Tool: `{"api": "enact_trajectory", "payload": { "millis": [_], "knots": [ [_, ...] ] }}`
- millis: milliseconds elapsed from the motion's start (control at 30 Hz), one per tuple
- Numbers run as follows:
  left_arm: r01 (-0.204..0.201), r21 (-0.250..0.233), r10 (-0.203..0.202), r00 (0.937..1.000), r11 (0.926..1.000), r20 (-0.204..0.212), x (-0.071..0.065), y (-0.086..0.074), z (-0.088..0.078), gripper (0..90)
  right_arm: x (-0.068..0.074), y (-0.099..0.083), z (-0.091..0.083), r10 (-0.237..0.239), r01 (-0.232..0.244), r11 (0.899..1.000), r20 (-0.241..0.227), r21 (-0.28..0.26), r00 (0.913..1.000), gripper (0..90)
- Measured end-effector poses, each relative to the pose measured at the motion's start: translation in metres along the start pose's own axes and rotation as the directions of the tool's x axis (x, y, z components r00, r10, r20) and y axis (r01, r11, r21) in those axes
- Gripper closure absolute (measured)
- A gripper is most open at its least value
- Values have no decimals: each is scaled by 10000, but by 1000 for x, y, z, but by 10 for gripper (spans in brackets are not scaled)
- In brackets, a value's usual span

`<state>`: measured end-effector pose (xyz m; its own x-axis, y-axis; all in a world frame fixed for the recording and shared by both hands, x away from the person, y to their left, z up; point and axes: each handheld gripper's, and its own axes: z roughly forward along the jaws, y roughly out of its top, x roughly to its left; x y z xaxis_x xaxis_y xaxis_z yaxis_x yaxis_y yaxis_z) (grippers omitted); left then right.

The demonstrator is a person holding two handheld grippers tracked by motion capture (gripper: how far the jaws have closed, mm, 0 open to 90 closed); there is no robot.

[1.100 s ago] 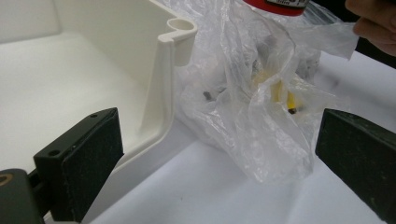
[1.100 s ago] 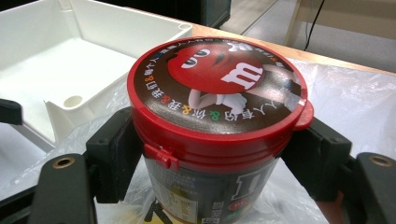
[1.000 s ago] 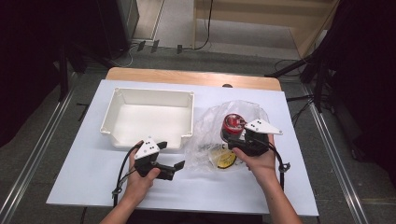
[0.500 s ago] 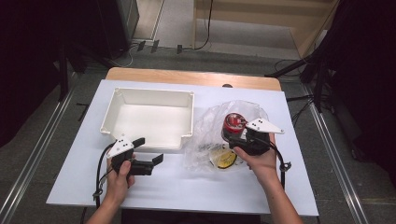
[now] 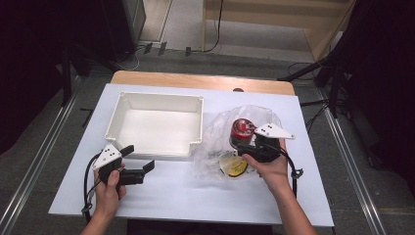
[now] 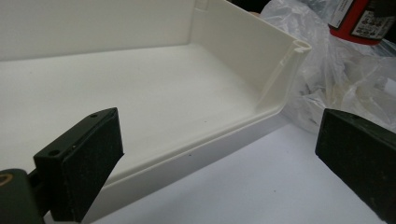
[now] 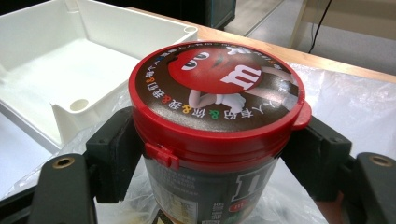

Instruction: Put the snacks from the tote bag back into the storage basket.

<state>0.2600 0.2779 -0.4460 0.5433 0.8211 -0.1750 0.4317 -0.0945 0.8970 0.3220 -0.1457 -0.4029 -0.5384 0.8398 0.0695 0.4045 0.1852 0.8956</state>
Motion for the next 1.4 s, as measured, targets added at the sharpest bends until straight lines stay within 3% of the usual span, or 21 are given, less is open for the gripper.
{"api": "enact_trajectory", "payload": {
  "millis": [233,500,1000,1400],
  "knots": [
    [51,63,-49,9997,10000,-231,4,-4,0,11,4,4,1,17,-17,10000,-82,-16,10000,261],
    [831,-270,-839,9961,9962,-276,14,-7,-10,11,6,11,13,61,-59,10000,-323,42,9995,262],
    [-152,-93,144,9966,9998,-812,4,-8,-11,11,17,29,22,21,-35,9998,-702,-198,9975,261],
    [-85,-105,75,9965,9999,-836,6,-8,-10,11,27,43,31,-123,89,9990,-783,-427,9969,262]
  ]
}}
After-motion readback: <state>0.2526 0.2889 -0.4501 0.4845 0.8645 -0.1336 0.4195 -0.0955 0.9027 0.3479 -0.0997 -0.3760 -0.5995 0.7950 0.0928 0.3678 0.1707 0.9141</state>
